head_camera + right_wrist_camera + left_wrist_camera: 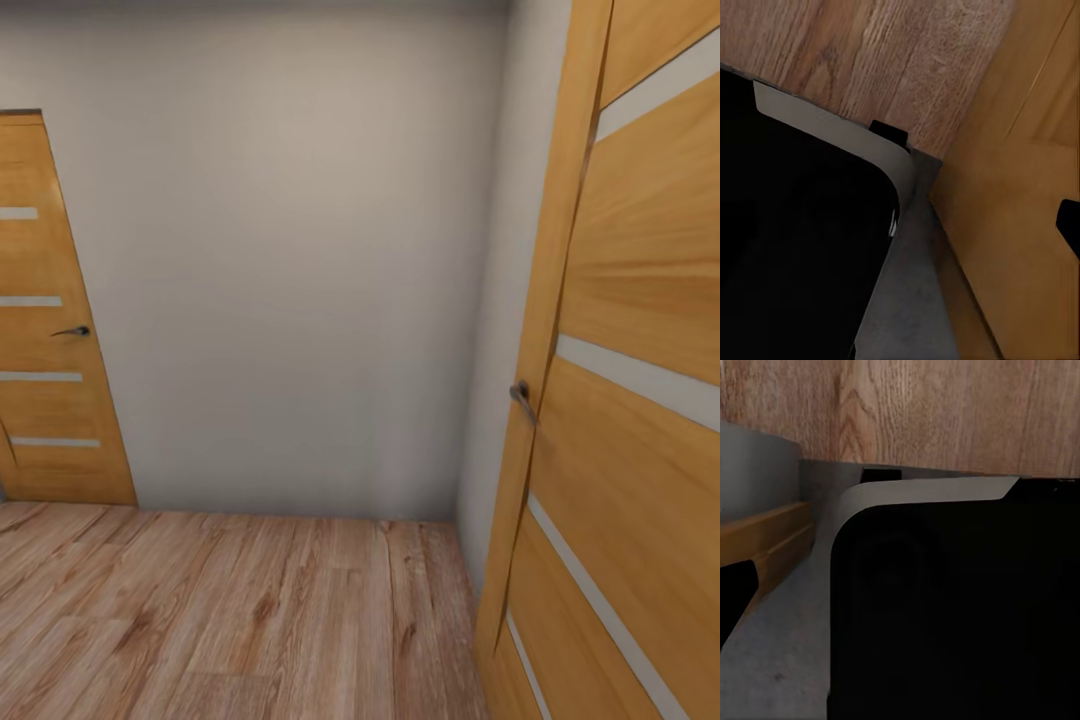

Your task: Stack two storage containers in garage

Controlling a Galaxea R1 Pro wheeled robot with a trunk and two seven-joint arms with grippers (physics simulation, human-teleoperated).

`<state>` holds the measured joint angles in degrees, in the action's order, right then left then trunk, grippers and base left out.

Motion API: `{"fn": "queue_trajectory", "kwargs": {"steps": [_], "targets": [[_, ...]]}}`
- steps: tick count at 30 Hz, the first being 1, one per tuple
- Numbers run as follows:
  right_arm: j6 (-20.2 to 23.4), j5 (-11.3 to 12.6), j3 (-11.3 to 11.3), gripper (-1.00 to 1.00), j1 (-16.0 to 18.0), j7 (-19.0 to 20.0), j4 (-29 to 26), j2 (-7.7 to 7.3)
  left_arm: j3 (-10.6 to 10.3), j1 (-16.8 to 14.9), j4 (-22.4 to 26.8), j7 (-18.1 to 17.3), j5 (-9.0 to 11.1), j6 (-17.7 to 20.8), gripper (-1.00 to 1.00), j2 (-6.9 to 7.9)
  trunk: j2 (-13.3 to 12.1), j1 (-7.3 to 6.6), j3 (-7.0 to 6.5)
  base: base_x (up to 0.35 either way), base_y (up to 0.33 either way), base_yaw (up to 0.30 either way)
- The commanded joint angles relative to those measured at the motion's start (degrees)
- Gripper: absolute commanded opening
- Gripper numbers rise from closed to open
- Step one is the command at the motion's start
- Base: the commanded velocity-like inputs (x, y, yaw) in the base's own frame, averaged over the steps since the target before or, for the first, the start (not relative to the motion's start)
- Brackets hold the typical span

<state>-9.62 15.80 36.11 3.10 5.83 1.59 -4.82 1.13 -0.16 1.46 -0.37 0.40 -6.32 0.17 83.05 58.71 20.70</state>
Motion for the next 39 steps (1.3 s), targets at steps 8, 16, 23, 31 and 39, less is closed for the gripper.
{"fn": "queue_trajectory", "kwargs": {"steps": [8, 16, 23, 31, 39], "targets": [[-0.28, 0.70, 0.36, 1.00, 0.07, 0.33, 0.17, 0.01, 0.10, -0.02, 0.01, -0.07, 0.04, -0.10, 1.00, 0.00, 0.03, 0.02, 0.06, 0.292, 0.000, 0.000], [-0.22, 0.78, 0.36, 1.00, 0.07, 0.32, 0.17, 0.03, 0.10, -0.02, 0.02, -0.07, 0.04, -0.10, 1.00, 0.00, 0.03, 0.02, 0.06, 0.051, 0.000, 0.000], [-0.30, 0.61, 0.36, 1.00, 0.07, 0.32, 0.17, -0.01, 0.10, -0.02, 0.03, -0.07, 0.04, -0.11, 1.00, 0.00, 0.03, 0.02, 0.06, 0.000, 0.000, 0.000], [-0.31, 0.55, 0.36, 1.00, 0.07, 0.32, 0.17, -0.01, 0.10, -0.02, 0.00, -0.07, 0.04, -0.10, 1.00, 0.00, 0.03, 0.02, 0.06, 0.000, 0.000, 0.000], [-0.31, 0.54, 0.36, 1.00, 0.07, 0.32, 0.17, -0.01, 0.10, -0.02, 0.00, -0.07, 0.04, -0.13, 1.00, 0.00, 0.03, 0.02, 0.06, 0.000, 0.000, 0.000]]}}
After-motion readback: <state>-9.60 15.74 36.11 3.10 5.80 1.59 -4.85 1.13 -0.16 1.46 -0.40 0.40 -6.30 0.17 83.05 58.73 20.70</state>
